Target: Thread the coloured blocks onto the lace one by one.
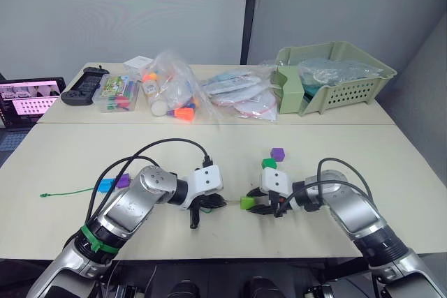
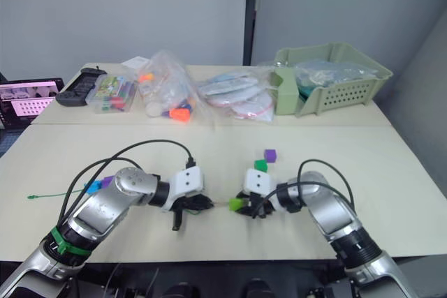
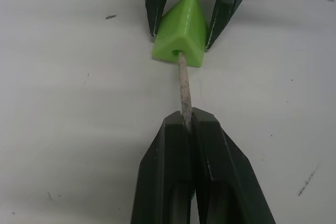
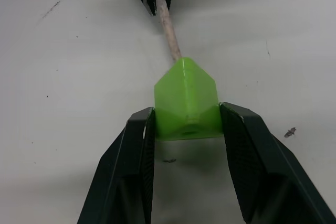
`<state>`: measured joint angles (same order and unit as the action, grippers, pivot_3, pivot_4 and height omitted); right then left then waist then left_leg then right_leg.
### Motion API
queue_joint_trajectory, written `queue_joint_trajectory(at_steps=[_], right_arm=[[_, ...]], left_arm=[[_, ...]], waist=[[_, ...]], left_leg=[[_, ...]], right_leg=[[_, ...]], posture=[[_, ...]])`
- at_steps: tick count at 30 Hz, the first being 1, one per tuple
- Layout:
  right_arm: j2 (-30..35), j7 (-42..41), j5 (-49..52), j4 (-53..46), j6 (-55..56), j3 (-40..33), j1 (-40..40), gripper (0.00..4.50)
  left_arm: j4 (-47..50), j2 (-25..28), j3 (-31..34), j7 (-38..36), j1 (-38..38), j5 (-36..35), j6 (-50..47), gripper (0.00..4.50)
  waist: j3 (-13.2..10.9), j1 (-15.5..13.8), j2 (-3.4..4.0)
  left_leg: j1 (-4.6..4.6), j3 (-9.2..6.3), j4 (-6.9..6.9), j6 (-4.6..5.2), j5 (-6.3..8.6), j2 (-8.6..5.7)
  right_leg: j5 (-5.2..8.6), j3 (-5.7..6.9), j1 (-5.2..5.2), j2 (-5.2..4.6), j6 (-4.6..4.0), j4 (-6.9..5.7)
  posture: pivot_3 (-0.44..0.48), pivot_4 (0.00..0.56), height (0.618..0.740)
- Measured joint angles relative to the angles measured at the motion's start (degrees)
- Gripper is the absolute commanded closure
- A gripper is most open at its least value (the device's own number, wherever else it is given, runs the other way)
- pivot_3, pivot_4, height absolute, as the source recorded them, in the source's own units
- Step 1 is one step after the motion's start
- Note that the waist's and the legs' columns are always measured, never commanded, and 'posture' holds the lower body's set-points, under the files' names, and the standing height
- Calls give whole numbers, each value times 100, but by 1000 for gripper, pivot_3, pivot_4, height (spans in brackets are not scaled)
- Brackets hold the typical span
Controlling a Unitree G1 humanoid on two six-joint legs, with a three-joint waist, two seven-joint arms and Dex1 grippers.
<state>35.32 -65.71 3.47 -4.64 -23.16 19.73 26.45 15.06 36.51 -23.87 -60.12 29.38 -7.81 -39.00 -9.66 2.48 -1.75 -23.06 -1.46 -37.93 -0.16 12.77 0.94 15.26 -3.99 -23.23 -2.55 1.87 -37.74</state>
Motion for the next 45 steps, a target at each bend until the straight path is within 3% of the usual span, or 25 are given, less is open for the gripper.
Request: queue_joint_trajectory(at_steps=[26,30,34,40,45], right_arm=[[-128,277,-50,-505,-793,96,-28,3133],[-155,335,-49,-563,-867,97,-46,3133],[-279,465,-38,-609,-878,133,-85,3133],[-272,505,-20,-651,-891,168,-93,3133],[-215,500,6,-728,-959,183,-116,3133]], left_arm=[[-1060,-897,-420,-56,446,332,432,4500],[-1182,-891,-305,-68,443,333,568,3147],[-1058,-459,-156,-316,289,272,828,1873],[-953,42,146,-565,-104,105,1187,1873],[-1101,-38,248,-414,-254,133,1549,1873]], waist=[[2,-49,-1],[2,-47,-1],[2,32,-1],[2,-4,-1],[2,-33,-1]], left_leg=[[12,0,-11,0,0,-5],[10,-1,-12,0,0,-5],[12,0,-6,0,0,2],[11,-1,-3,0,0,-1],[12,0,-4,0,0,-4]], right_leg=[[0,0,21,-2,1,2],[0,-1,17,-2,1,1],[0,-2,-1,2,0,-22],[1,-1,3,-2,0,-19],[1,-1,7,-3,0,-14]], posture=[[0,150,740],[0,150,740],[0,150,740],[0,150,740],[0,150,740]])
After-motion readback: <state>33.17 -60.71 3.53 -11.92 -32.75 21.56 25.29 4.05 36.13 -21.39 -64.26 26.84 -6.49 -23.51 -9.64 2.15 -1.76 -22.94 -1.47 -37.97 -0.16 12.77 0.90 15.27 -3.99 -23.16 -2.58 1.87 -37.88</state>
